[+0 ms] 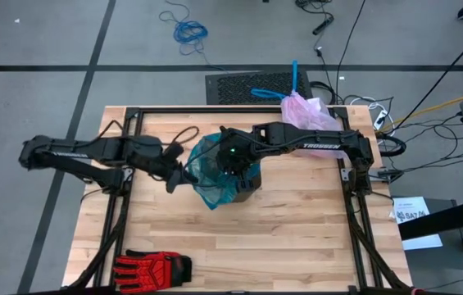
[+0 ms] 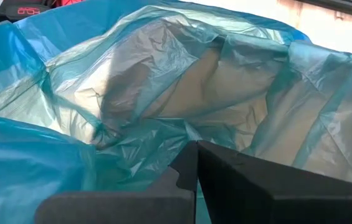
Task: Place trash/remove bag and relplace
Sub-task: Insert the blue trash bag into the black trash bin
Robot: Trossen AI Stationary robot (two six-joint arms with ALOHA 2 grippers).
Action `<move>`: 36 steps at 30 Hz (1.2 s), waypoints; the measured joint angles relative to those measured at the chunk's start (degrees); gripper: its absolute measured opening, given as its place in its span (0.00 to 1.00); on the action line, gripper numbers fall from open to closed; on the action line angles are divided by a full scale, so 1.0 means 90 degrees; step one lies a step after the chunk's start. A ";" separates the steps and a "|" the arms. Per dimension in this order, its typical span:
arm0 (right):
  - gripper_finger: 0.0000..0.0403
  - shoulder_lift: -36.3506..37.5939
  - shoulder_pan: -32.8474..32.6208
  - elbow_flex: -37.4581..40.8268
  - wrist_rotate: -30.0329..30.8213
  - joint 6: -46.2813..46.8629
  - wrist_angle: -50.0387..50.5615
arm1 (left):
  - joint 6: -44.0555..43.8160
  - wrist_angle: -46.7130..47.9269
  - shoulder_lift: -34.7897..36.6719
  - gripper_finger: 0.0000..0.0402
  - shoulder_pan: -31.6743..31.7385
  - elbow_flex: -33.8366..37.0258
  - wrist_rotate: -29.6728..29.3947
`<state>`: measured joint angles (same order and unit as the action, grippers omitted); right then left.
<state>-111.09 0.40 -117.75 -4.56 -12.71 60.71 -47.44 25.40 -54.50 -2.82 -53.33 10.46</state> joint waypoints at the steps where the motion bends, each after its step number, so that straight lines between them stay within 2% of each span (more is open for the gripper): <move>1: 0.00 0.0000 0.0000 0.0000 0.0000 0.0000 0.0002 | -0.0005 0.0236 -0.0002 0.00 -0.0069 -0.0003 -0.0004; 4: 0.00 0.0000 0.0000 0.0000 0.0000 0.0000 -0.0001 | 0.0000 0.0645 -0.0002 0.00 -0.0270 -0.0003 -0.0081; 11: 0.00 0.0000 0.0000 0.0000 0.0000 -0.0030 -0.0003 | 0.0096 0.0743 -0.0203 0.00 -0.0537 -0.0003 -0.0467; 17: 0.00 0.0000 0.0000 -0.0002 -0.0001 -0.0046 -0.0001 | 0.0092 -0.0546 -0.0065 0.00 -0.0579 -0.0015 -0.0553; 19: 0.00 0.0000 0.0000 -0.0002 -0.0003 -0.0047 0.0002 | 0.0092 -0.0681 0.0059 0.00 -0.0577 -0.0018 -0.0656; 23: 0.00 0.0000 0.0000 -0.0002 -0.0023 -0.0051 0.0004 | 0.0092 -0.0208 0.0049 0.00 -0.0573 -0.0018 -0.0784; 27: 0.00 0.0000 0.0000 -0.0002 -0.0027 -0.0079 0.0004 | 0.0162 0.0198 -0.0310 0.00 -0.0584 -0.0013 -0.0650; 36: 0.00 0.0000 -0.0002 -0.0002 -0.0026 -0.0097 0.0093 | 0.0386 0.0344 -0.1020 0.00 -0.0811 -0.0013 -0.0406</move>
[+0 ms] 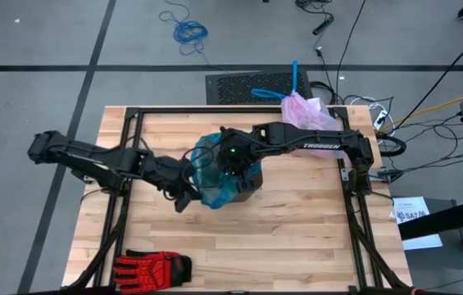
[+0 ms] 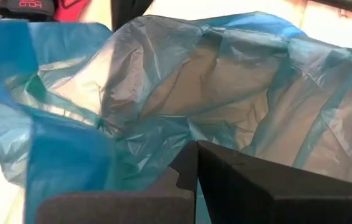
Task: Place trash/remove bag and relplace
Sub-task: Insert the blue trash bag into the black trash bin
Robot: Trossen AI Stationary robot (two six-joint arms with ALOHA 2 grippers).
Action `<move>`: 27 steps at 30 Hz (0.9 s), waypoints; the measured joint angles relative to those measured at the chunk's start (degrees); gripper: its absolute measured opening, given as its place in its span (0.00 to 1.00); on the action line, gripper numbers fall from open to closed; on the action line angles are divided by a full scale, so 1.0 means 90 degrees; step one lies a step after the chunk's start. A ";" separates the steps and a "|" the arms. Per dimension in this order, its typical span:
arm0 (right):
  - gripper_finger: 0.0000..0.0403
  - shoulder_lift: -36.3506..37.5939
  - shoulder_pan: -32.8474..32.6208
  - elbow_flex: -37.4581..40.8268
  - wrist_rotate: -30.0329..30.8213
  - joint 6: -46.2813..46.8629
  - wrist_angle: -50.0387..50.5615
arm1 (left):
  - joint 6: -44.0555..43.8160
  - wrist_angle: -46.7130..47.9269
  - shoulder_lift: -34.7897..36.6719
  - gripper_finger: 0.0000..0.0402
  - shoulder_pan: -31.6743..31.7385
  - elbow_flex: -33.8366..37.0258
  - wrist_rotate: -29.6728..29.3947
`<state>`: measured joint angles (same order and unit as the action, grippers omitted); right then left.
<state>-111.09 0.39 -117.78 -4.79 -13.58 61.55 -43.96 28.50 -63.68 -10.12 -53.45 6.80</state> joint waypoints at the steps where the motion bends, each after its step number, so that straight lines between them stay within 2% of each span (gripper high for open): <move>1: 0.00 0.0000 0.0001 0.0000 -0.0001 0.0002 0.0009 | 0.0047 0.0025 -0.0040 0.00 -0.0018 0.0000 -0.0044; 11: 0.00 0.0000 -0.0005 0.0000 0.0031 0.0366 0.0190 | 0.0297 0.0117 -0.0160 0.00 0.0020 0.0050 -0.0924; 19: 0.00 0.0000 -0.0059 0.0003 0.0244 0.0945 0.0377 | 0.0059 -0.0497 -0.0158 0.00 0.0128 0.0522 -0.0978; 27: 0.00 -0.0002 -0.0053 0.0390 0.0260 0.0989 0.0280 | -0.0017 -0.0607 -0.0158 0.00 0.0128 0.0571 -0.1003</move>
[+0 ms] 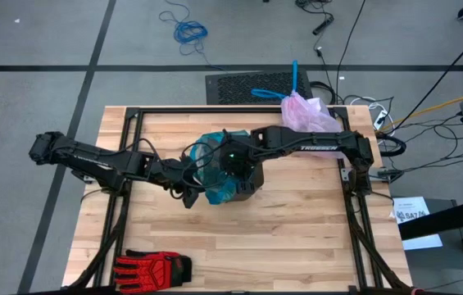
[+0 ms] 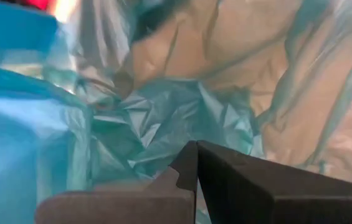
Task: Place trash/remove bag and relplace
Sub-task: Insert the blue trash bag into the black trash bin
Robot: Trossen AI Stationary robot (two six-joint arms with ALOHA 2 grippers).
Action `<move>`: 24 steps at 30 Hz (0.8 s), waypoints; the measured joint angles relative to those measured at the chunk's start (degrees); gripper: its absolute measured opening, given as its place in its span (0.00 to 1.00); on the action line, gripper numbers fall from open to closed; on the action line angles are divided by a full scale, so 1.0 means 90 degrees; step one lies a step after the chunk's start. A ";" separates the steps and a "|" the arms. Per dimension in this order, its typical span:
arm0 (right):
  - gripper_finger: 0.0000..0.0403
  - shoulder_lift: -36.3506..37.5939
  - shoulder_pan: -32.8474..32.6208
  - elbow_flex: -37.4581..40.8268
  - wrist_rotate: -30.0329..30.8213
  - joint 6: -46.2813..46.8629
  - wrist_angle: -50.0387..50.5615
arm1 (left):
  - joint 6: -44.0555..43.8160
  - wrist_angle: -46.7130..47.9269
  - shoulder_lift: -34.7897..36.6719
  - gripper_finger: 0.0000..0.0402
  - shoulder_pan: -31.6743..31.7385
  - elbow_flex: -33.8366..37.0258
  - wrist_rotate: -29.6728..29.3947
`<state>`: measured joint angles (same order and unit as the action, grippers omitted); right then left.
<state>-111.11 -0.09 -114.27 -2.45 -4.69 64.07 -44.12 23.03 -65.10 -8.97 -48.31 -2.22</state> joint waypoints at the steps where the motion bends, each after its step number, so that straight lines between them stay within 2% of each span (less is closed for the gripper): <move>1: 0.00 0.0031 -0.0006 -0.0038 0.0002 -0.0030 -0.0009 | 0.0000 0.0001 0.0000 0.00 0.0000 0.0000 0.0000; 12: 0.03 0.1085 0.0271 -0.0315 0.0090 0.0190 0.0354 | 0.0007 -0.0005 0.0046 0.00 0.0000 0.0000 0.0017; 15: 0.10 0.1399 0.0289 -0.0317 0.0038 0.0171 0.0703 | 0.0005 -0.0003 0.0046 0.00 0.0000 0.0000 0.0053; 18: 0.20 0.1576 0.0183 -0.0315 -0.0357 0.0210 0.0999 | -0.0042 -0.0005 0.0046 0.00 0.0000 0.0000 0.0059; 21: 0.32 0.1684 -0.0164 -0.0315 -0.0564 0.0136 0.1096 | -0.0049 -0.0006 0.0046 0.00 0.0000 0.0000 0.0063; 24: 0.42 0.1674 -0.0538 -0.0315 -0.0471 -0.0383 0.1214 | -0.0049 -0.0008 0.0046 0.00 0.0000 0.0000 0.0066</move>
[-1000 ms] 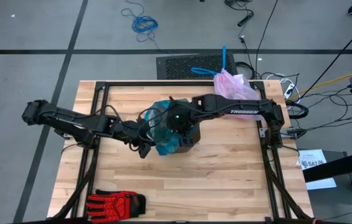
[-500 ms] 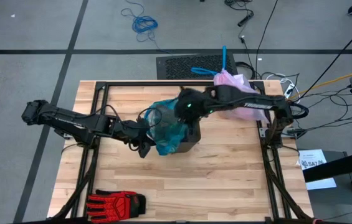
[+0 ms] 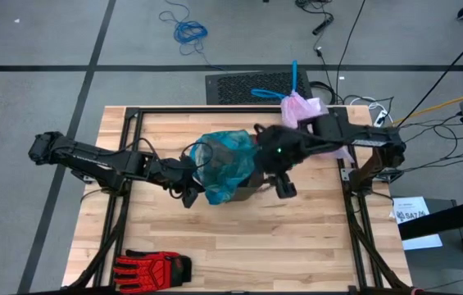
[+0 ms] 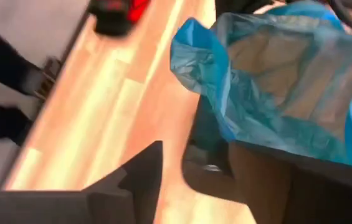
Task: Place trash/remove bag and relplace
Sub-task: Insert the blue trash bag into the black trash bin
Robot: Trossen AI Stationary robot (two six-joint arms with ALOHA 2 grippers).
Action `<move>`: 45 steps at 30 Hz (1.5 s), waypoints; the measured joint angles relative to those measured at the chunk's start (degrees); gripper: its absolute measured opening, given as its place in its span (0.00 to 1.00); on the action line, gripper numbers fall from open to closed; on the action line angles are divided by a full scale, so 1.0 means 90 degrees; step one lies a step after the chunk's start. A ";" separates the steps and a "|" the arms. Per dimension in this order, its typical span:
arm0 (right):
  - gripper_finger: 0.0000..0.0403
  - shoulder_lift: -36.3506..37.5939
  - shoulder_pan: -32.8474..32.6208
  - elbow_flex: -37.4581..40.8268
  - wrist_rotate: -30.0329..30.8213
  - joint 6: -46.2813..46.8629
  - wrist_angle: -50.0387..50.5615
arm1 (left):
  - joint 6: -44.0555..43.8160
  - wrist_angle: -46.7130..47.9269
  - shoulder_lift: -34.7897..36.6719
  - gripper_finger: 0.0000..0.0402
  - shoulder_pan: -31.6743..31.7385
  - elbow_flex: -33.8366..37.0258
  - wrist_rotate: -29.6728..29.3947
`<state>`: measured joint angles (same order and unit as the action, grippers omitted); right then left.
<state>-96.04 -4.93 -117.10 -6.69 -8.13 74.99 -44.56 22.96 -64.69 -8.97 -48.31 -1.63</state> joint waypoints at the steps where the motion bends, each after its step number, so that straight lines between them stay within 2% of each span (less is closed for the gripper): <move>1: 0.45 -0.0043 -0.0099 0.0000 0.0126 -0.0226 0.0004 | 0.0000 -0.0001 0.0000 0.00 0.0014 0.0000 0.0003; 4: 0.49 -0.0191 -0.0276 0.0000 0.0896 -0.0544 -0.0009 | 0.0001 -0.0008 0.0000 0.00 0.0092 0.0000 0.0010; 7: 0.49 -0.0362 -0.0298 0.0000 0.1644 -0.0553 -0.0008 | 0.0086 -0.0027 0.0000 0.00 0.0166 0.0000 0.0064; 10: 0.45 -0.0535 -0.0205 0.0000 0.1651 -0.0262 -0.0009 | 0.0209 -0.0040 0.0000 0.00 0.0227 0.0000 0.0292; 14: 0.33 -0.0731 -0.0156 0.0010 0.1403 0.0117 0.0254 | 0.0376 -0.0020 0.0000 0.00 0.0253 0.0000 0.0369; 19: 0.07 -0.0769 -0.0156 0.0009 0.1400 0.0810 0.0764 | 0.0374 0.0000 0.0000 0.00 0.0255 0.0000 0.0373; 21: 0.02 -0.0759 -0.0164 0.0007 0.1400 0.1176 0.0976 | 0.0372 0.0005 0.0000 0.00 0.0255 0.0000 0.0374; 24: 0.03 -0.0745 -0.0232 0.0007 0.1406 0.1802 0.1203 | 0.0370 0.0005 0.0000 0.00 0.0253 0.0000 0.0374; 31: 0.00 -0.0744 -0.0704 0.0008 0.1441 0.2439 0.1394 | 0.0336 0.0002 0.0000 0.00 0.0255 0.0000 0.0372; 36: 0.00 -0.0730 -0.0996 0.0077 0.1833 0.2852 0.1359 | 0.0325 0.0002 0.0000 0.00 0.0255 0.0000 0.0358; 45: 0.00 -0.0662 -0.1172 0.1284 0.2109 0.3339 0.0910 | 0.0321 -0.0001 0.0000 0.00 0.0255 -0.0002 0.0231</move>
<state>-102.00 -15.48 -105.54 12.29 21.92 83.18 -41.67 22.95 -64.69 -6.68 -48.34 0.45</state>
